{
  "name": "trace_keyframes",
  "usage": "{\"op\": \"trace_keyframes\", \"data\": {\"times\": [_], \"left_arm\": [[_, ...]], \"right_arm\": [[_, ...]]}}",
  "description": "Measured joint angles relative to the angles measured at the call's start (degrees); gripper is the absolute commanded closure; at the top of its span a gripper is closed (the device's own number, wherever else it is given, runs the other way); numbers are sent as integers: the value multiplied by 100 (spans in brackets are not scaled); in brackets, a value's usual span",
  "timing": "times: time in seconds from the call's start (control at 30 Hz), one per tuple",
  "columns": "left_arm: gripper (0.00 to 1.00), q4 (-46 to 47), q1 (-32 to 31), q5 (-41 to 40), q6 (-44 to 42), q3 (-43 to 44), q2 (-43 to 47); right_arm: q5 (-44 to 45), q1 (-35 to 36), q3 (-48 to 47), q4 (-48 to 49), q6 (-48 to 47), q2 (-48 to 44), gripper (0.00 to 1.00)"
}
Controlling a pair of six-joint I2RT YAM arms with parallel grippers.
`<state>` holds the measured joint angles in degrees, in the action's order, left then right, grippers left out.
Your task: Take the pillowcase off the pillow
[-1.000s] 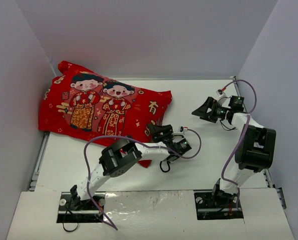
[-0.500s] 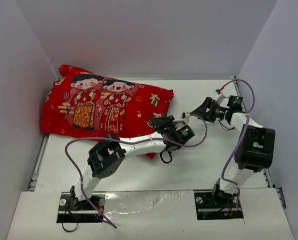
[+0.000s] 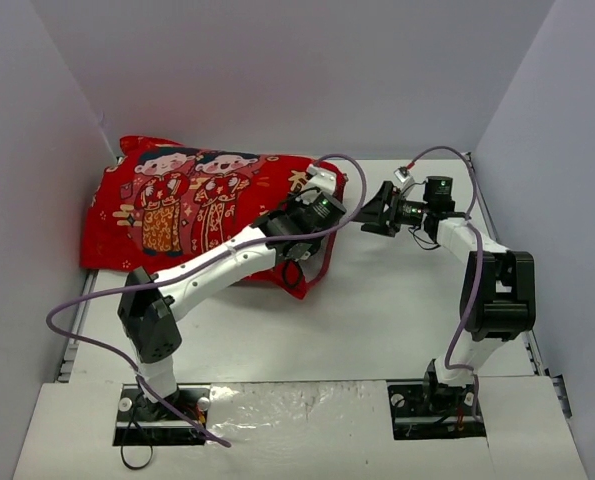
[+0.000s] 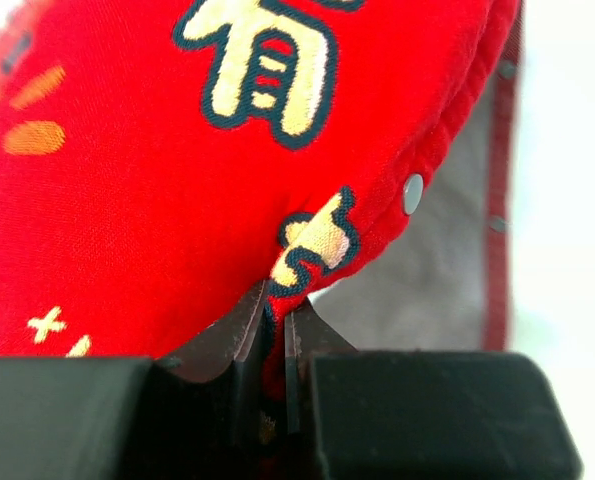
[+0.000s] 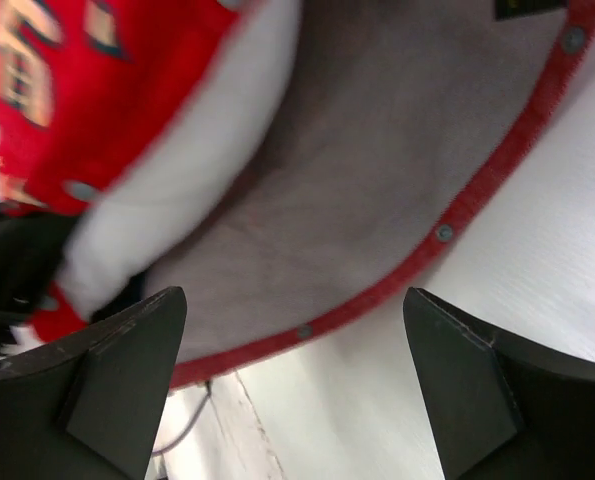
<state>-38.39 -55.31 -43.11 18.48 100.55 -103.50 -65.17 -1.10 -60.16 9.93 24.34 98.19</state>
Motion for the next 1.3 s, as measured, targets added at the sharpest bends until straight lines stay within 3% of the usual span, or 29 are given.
{"op": "trace_keyframes", "data": {"times": [0.23, 0.43, 0.6, 0.83, 0.97, 1.17, 1.3], "left_arm": [[98, 142, 365, 1200, 719, -651, 236], [97, 308, 374, 1768, 859, -660, 319], [98, 450, 444, 2203, 942, -673, 522], [98, 544, 647, 2356, 1174, -1005, 750], [98, 575, 776, 2393, 1309, -1095, 831], [98, 704, 824, 2533, 1471, -1093, 955], [98, 754, 817, 2579, 1519, -1088, 957]], "right_arm": [[59, 584, -61, 1117, 1644, 4, 16], [289, 1123, -199, 1005, 1602, 170, 14], [197, 1038, 2, 1167, 1458, 199, 14], [-170, 927, 769, 2321, 2070, 168, 17], [-208, 964, 798, 2103, 1869, 96, 17], [103, 1615, 798, 1982, 1939, 81, 14], [199, 1923, 800, 2599, 2555, 175, 11]]}}
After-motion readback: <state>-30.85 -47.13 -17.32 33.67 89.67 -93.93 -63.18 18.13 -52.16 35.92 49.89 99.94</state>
